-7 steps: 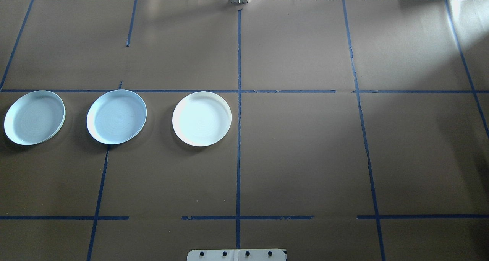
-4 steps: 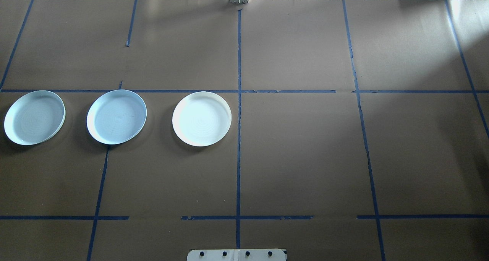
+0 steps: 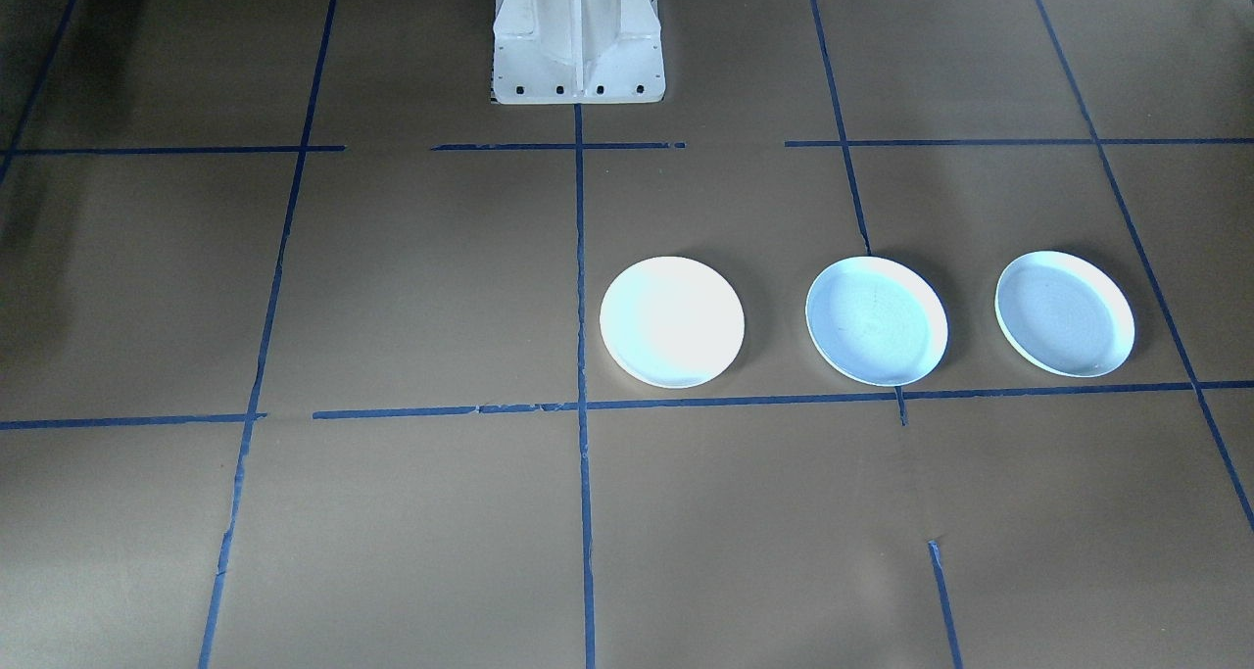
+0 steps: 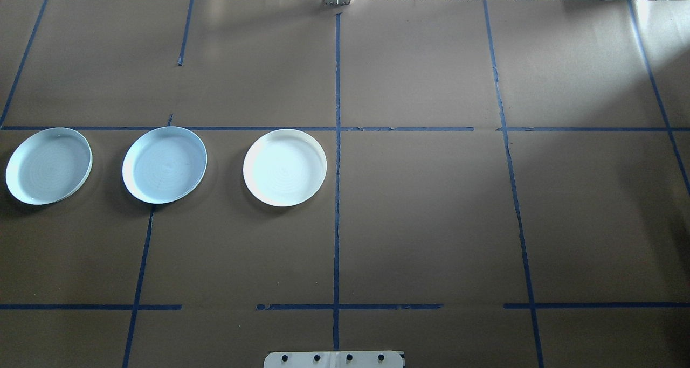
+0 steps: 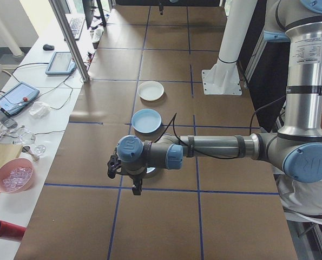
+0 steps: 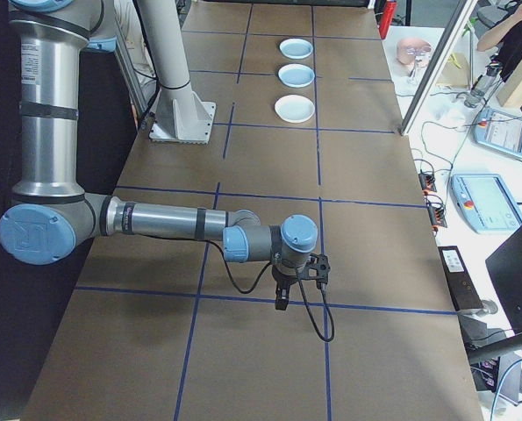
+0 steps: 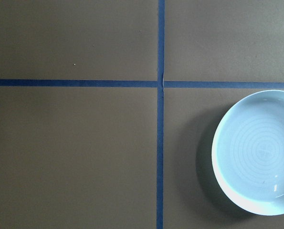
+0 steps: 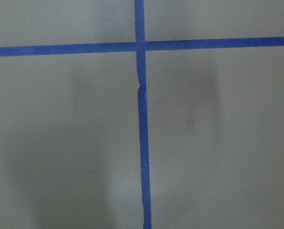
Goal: Stack plate in center
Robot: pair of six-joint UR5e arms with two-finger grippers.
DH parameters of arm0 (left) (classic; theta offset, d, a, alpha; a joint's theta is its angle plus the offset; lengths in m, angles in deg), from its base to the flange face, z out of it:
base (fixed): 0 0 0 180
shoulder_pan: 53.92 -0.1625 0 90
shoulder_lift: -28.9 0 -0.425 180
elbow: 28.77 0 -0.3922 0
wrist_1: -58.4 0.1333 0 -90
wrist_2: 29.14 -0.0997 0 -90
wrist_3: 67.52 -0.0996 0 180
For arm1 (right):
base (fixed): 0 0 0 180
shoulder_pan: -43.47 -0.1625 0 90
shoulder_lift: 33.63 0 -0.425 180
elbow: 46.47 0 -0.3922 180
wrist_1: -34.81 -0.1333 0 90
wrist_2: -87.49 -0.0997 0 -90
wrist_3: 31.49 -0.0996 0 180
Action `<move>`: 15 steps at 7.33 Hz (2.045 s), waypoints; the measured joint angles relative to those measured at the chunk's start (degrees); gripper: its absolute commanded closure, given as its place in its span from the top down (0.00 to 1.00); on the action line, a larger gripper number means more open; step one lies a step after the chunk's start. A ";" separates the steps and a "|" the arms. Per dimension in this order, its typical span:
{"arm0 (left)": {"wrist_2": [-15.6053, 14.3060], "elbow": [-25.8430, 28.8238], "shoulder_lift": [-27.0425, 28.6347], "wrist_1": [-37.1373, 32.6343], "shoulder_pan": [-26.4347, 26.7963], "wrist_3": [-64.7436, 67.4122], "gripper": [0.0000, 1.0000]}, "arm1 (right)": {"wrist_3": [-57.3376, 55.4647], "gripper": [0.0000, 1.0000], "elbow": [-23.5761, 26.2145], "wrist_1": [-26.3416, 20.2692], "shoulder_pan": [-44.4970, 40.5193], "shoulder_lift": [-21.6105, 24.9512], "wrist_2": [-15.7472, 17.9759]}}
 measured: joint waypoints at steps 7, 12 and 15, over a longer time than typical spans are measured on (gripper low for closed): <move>-0.60 11.45 2.72 -21.49 -6.90 14.64 1.00 | 0.03 1.00 -0.08 0.06 0.00 0.00 0.00; -2.43 18.61 7.85 -23.82 -12.56 16.68 1.00 | -0.02 1.00 -0.07 0.06 0.00 0.00 0.00; -1.69 21.18 10.16 -24.34 -15.92 16.90 0.99 | 0.00 1.00 -0.07 0.06 0.00 0.00 0.00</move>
